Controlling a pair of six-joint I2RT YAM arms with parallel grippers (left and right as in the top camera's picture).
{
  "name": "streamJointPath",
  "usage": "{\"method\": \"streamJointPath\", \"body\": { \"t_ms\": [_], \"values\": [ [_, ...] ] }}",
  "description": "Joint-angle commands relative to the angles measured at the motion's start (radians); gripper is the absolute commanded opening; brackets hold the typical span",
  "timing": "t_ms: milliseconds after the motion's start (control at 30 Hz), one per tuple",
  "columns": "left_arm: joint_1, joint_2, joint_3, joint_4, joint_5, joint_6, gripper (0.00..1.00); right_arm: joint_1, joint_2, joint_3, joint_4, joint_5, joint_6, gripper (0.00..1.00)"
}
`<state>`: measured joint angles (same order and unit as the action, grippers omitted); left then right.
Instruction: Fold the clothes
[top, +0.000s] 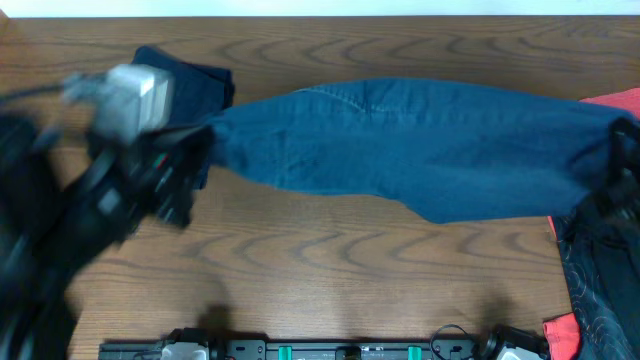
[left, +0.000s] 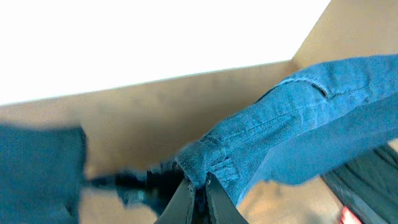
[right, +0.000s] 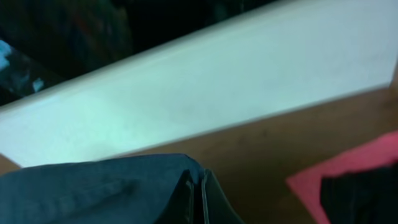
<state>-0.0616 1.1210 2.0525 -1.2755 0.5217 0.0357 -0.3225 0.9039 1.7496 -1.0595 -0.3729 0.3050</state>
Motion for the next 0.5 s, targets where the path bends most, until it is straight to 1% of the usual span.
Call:
{"method": "streamJointPath", "body": {
  "t_ms": [0,100,200,333,467],
  "values": [
    [0.003,-0.070,0.110,0.001,-0.116,0.024,0.06,-0.008,-0.003,0.115,-0.036,0.093,0.017,0.01],
    [0.003,-0.086,0.148,0.001,-0.198,0.024,0.06,-0.008,-0.003,0.154,-0.032,0.113,0.018,0.01],
    [0.003,-0.066,0.136,0.001,-0.224,0.024,0.06,-0.008,0.014,0.154,-0.029,0.115,0.032,0.01],
    [0.003,0.040,0.102,0.000,-0.224,0.024,0.06,-0.008,0.100,0.148,-0.030,0.111,0.032,0.01],
    [0.003,0.201,0.102,0.010,-0.224,0.025,0.06,0.000,0.240,0.140,-0.028,0.075,0.032,0.01]
  ]
}}
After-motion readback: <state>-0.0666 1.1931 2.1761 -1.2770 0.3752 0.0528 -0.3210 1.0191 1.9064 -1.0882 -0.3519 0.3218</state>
